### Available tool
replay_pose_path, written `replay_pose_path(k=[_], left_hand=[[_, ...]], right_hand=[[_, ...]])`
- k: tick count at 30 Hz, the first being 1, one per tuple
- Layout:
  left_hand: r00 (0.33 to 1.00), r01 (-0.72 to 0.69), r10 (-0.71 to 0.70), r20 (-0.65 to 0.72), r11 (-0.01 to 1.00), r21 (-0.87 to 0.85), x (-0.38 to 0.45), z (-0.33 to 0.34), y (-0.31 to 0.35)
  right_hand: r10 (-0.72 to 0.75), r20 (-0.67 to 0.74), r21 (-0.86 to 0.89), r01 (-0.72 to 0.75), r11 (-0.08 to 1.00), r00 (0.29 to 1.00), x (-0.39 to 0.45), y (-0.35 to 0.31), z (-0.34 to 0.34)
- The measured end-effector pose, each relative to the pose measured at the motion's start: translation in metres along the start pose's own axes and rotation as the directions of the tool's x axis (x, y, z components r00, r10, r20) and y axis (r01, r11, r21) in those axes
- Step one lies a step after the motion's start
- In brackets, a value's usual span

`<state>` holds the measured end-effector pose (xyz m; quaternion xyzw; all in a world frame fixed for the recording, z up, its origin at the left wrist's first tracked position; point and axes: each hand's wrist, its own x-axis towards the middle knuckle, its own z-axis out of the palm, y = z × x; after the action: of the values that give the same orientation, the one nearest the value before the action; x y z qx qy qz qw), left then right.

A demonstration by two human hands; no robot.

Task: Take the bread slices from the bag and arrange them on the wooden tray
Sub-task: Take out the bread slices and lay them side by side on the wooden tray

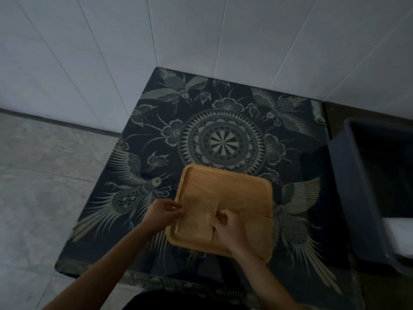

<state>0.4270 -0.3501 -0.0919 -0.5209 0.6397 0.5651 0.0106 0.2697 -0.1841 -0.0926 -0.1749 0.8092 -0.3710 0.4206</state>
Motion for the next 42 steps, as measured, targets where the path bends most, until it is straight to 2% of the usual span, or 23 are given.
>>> replay_pose_path(k=[6,10,19,27,31,39,42], left_hand=[[0.999,-0.037,0.037,0.004,0.976,0.214,0.005,-0.004,-0.015],[0.997,-0.067,0.071,-0.006,0.968,0.242,0.005,-0.004,-0.017],[0.993,-0.098,0.111,-0.040,0.964,0.248,0.005,0.001,-0.016],[0.986,-0.089,0.124,-0.115,0.960,0.266,0.002,0.006,-0.017],[0.989,-0.063,0.098,-0.112,0.957,0.283,0.000,0.007,-0.018],[0.999,-0.025,0.038,-0.035,0.948,0.316,-0.002,0.003,-0.007],[0.988,-0.061,0.110,-0.112,0.925,0.374,-0.005,0.011,0.012]], right_hand=[[-0.026,-0.026,-0.163,0.021,0.986,0.999,-0.003,0.002,0.019],[0.021,-0.035,-0.231,-0.029,0.973,0.999,-0.005,0.001,0.025],[-0.010,-0.108,-0.322,-0.026,0.946,0.994,-0.002,-0.001,0.034],[-0.024,-0.074,-0.309,0.001,0.951,0.997,0.000,0.002,0.031],[-0.026,-0.048,-0.305,0.010,0.952,0.999,-0.001,0.003,0.029],[-0.001,0.127,-0.057,0.008,0.998,0.992,-0.009,-0.006,0.002],[-0.063,0.054,-0.101,0.068,0.993,0.997,-0.012,-0.011,-0.027]])
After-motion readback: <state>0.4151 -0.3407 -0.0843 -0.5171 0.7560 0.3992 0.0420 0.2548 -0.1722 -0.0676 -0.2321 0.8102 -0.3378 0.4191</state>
